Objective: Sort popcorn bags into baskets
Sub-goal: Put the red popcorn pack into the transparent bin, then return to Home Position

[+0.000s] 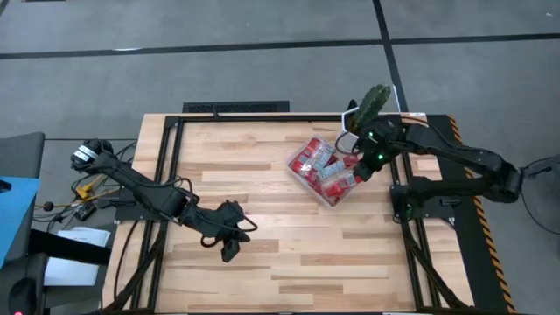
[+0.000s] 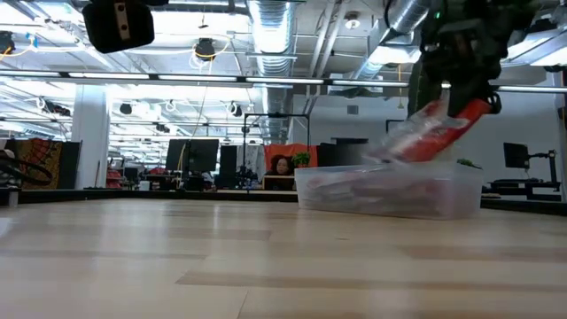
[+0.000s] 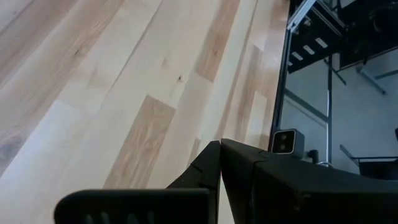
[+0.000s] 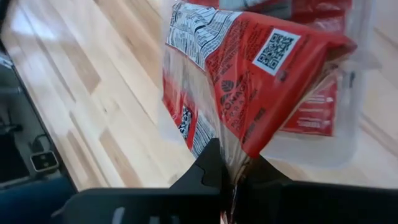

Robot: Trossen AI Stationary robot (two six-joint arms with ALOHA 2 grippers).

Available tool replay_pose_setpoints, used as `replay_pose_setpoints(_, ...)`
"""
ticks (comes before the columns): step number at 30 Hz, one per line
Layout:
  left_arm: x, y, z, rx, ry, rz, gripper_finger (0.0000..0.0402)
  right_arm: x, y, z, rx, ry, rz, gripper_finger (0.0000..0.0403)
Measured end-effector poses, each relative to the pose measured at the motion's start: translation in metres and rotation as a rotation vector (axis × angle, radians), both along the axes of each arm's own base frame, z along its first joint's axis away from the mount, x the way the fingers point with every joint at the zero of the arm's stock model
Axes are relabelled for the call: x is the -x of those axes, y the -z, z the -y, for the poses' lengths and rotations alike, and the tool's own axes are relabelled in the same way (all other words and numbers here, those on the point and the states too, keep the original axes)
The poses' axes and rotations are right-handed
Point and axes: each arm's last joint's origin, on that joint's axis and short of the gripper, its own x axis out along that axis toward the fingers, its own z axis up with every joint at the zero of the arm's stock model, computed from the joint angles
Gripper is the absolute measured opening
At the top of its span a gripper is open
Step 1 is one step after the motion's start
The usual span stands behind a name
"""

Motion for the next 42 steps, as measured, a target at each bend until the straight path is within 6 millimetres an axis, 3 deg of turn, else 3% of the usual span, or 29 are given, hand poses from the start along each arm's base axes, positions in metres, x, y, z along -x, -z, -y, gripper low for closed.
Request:
replay_pose_setpoints(9, 0.000, 0.000, 0.000, 0.000, 0.000, 0.000, 0.0000, -0.010, 0.028, 0.019, -0.073, -0.104, -0.143, 0.0025)
replay_pose_setpoints(15, 0.001, 0.001, -0.001, -0.020, -0.017, -0.010, 0.0000, -0.019, 0.043, 0.027, -0.065, -0.120, -0.224, 0.0073)
replay_pose_setpoints(20, 0.001, 0.001, -0.002, -0.047, -0.041, -0.001, 0.0000, -0.021, 0.044, 0.030, -0.025, -0.135, -0.244, 0.0126)
replay_pose_setpoints(27, 0.000, 0.001, -0.004, -0.075, -0.078, 0.008, 0.0014, -0.028, 0.023, 0.039, 0.116, -0.085, -0.265, 0.0207)
replay_pose_setpoints(33, 0.001, 0.003, -0.005, -0.092, -0.090, -0.004, 0.0038, -0.031, 0.002, 0.042, 0.154, -0.038, -0.235, 0.0229)
replay_pose_setpoints(37, 0.003, -0.004, -0.007, -0.098, -0.121, 0.045, 0.0043, -0.029, -0.029, 0.035, 0.188, -0.012, -0.111, 0.0224)
replay_pose_setpoints(42, 0.012, -0.039, -0.013, -0.127, -0.058, 0.274, 0.0043, -0.010, -0.086, 0.006, 0.296, -0.060, 0.075, 0.0216)
